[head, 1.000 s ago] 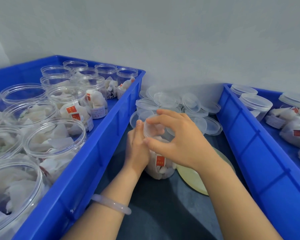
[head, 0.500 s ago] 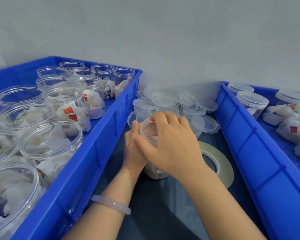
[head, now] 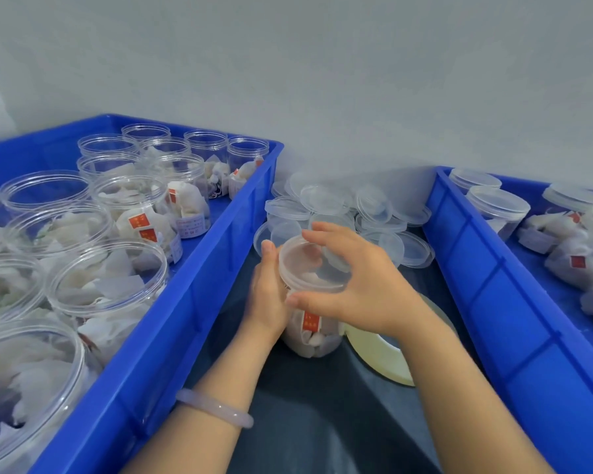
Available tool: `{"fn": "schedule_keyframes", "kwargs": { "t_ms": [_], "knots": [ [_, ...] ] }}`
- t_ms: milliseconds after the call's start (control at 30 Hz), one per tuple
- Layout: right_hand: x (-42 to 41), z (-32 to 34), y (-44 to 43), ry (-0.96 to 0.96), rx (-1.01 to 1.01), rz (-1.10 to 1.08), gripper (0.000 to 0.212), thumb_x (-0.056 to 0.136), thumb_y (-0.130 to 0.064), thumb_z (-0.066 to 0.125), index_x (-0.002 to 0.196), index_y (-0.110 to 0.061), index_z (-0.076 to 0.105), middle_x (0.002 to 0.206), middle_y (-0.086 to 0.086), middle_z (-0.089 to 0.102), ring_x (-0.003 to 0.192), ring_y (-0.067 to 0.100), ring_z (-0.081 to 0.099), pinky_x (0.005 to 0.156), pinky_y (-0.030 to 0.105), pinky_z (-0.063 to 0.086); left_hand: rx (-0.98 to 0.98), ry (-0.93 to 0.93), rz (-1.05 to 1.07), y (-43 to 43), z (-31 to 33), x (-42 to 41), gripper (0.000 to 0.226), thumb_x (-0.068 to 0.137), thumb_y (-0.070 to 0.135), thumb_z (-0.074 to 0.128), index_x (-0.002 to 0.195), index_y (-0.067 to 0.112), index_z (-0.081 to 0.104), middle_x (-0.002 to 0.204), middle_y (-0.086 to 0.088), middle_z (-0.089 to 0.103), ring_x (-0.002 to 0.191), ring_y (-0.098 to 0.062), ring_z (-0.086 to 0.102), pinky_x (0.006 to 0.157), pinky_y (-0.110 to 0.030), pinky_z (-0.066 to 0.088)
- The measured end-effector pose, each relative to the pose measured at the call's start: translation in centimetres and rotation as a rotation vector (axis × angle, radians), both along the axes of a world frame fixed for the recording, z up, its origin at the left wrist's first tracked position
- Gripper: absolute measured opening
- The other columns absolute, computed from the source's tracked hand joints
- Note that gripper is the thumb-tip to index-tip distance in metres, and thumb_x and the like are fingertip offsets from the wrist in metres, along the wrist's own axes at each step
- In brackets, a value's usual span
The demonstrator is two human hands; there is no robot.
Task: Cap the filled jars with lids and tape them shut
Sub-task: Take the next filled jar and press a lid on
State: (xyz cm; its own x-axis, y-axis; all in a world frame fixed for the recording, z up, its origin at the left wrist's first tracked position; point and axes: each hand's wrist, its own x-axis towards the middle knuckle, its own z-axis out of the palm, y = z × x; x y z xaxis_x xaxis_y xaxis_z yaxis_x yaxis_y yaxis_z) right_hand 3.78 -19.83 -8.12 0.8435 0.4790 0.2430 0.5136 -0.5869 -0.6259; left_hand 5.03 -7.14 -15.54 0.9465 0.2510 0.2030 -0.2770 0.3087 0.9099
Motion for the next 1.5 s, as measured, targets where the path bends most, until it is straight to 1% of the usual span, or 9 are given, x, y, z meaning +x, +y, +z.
{"fn": "schedule_keyframes", "kwargs": {
  "t_ms": [133,333,467,633,800,967,1133,1300,1500],
  "knots": [
    [-0.3,-1.3,0.9,-0.158,0.052,-0.118,0.077,0.06,-0.058,0.075,0.127,-0.028,0.052,0.118,-0.023,0.049,0.107,-0.01,0.043,0.082,0.006,0.037,0.053,-0.034,0.152,-0.4,-0.3,-0.1,0.067,0.099,0.049,0.018,0.07,0.034,0.076,0.072,0.007,0.074,0.075,-0.007,0.07,0.068,-0.017,0.052],
    [0.2,-0.5,-0.4,-0.041,0.072,0.065,0.09,0.057,-0.058,0.079,0.135,-0.026,0.048,0.126,-0.019,0.048,0.113,-0.012,0.043,0.09,-0.001,0.03,0.011,-0.021,-0.117,0.2,0.1,-1.0,0.071,0.085,0.064,0.022,0.095,0.02,0.077,0.105,-0.011,0.072,0.107,-0.023,0.066,0.09,-0.034,0.051],
    [-0.5,-2.0,0.8,-0.141,0.239,-0.069,0.071,0.058,-0.044,0.084,0.12,-0.022,0.057,0.114,-0.016,0.057,0.104,-0.009,0.049,0.084,-0.001,0.032,0.376,0.064,0.099,-0.5,-0.6,-1.6,0.153,0.035,0.106,0.019,0.14,-0.003,0.039,0.146,-0.023,0.037,0.136,-0.03,0.037,0.114,-0.032,0.026],
    [-0.8,-3.0,2.0,-0.193,0.272,-0.221,0.074,0.058,-0.051,0.081,0.122,-0.025,0.054,0.113,-0.021,0.051,0.104,-0.009,0.045,0.082,-0.003,0.031,0.085,-0.045,0.223,-0.7,-0.3,-1.1,0.065,0.08,0.071,0.021,0.072,0.035,0.075,0.075,0.006,0.074,0.08,-0.014,0.069,0.078,-0.032,0.05],
    [0.2,-1.7,-0.2,0.096,0.317,0.047,0.085,0.056,-0.051,0.081,0.131,-0.041,0.041,0.136,-0.022,0.043,0.124,-0.015,0.037,0.098,0.003,0.031,0.041,0.013,-0.024,0.3,-0.6,-0.6,0.071,0.077,0.074,0.026,0.088,0.027,0.077,0.105,-0.007,0.073,0.108,-0.023,0.064,0.101,-0.042,0.045],
    [0.9,-3.0,-3.7,0.165,0.292,-0.335,0.028,0.091,-0.053,0.049,0.112,-0.035,0.054,0.116,-0.012,0.06,0.1,-0.001,0.056,0.087,0.025,0.044,0.218,0.038,0.29,0.0,-0.5,-0.5,0.064,0.082,0.064,0.014,0.092,0.03,0.067,0.087,0.019,0.067,0.088,0.012,0.059,0.072,0.002,0.039],
    [-0.3,-6.0,-6.0,0.254,-0.505,-0.352,0.099,0.059,-0.072,0.068,0.14,-0.028,0.032,0.126,-0.007,0.045,0.121,0.016,0.041,0.1,0.033,0.037,0.257,0.024,0.276,-0.1,-0.7,-0.3,0.093,0.077,0.075,0.01,0.126,0.013,0.059,0.118,0.005,0.063,0.11,-0.002,0.055,0.082,0.003,0.037],
    [-0.7,-6.3,-5.2,0.252,-0.36,-0.215,0.096,0.071,-0.053,0.074,0.147,-0.031,0.02,0.117,-0.007,0.043,0.119,0.016,0.041,0.103,0.03,0.035,0.306,0.06,0.327,-0.2,-0.6,-1.5,0.074,0.086,0.062,0.02,0.135,0.014,0.048,0.134,0.002,0.054,0.12,-0.006,0.049,0.093,-0.007,0.036],
    [-1.3,-6.0,-4.9,0.163,-0.249,-0.227,0.088,0.071,-0.033,0.071,0.147,-0.031,0.025,0.099,-0.018,0.048,0.102,0.008,0.051,0.084,0.021,0.04,0.665,-0.417,0.605,0.3,1.0,-5.2,0.014,0.091,0.027,0.048,0.09,0.014,0.052,0.082,0.005,0.048,0.075,-0.003,0.047,0.068,-0.012,0.038]
  ]
}}
